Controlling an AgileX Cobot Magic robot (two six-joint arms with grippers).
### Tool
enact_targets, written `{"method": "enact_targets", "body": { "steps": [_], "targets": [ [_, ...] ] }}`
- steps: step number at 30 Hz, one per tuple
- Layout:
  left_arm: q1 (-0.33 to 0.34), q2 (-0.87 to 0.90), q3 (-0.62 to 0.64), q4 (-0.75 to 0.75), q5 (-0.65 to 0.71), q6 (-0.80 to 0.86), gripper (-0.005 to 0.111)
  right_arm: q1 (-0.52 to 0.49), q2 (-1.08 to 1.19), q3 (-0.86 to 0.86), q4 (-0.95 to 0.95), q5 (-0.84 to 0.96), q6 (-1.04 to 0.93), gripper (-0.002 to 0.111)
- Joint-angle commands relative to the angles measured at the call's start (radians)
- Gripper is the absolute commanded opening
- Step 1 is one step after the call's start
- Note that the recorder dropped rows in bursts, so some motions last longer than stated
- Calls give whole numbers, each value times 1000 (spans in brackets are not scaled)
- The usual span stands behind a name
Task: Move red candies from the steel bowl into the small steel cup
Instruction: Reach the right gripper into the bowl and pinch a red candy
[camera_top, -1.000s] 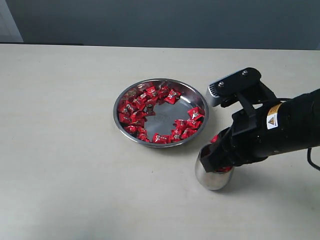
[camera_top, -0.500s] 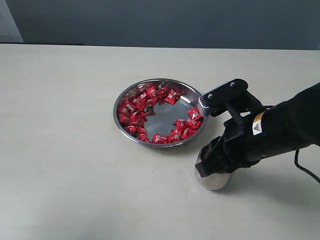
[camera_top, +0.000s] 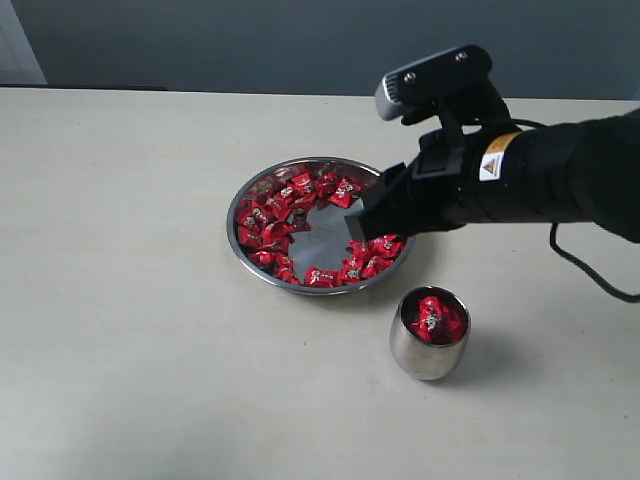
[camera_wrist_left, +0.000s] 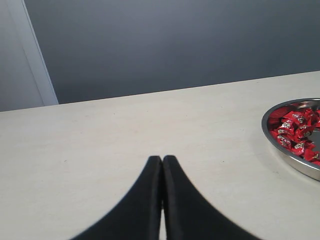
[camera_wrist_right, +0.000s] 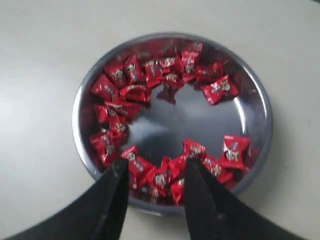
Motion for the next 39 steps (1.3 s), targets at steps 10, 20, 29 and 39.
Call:
{"method": "enact_targets", "body": {
  "steps": [10,20,29,39],
  "targets": [
    [-6,-5,2,-4,-6,-4,0,-2,330,-277,-72,73,-3,37],
    [-6,-5,2,-4,-6,-4,0,-5,549,-486,-139,314,17,37],
    [-6,-5,2,-4,-6,-4,0,-71,629,-567,-147,426,58,37],
    [-6,-5,2,-4,-6,-4,0,-75,659,-567,-114,437,58,37]
  ]
}}
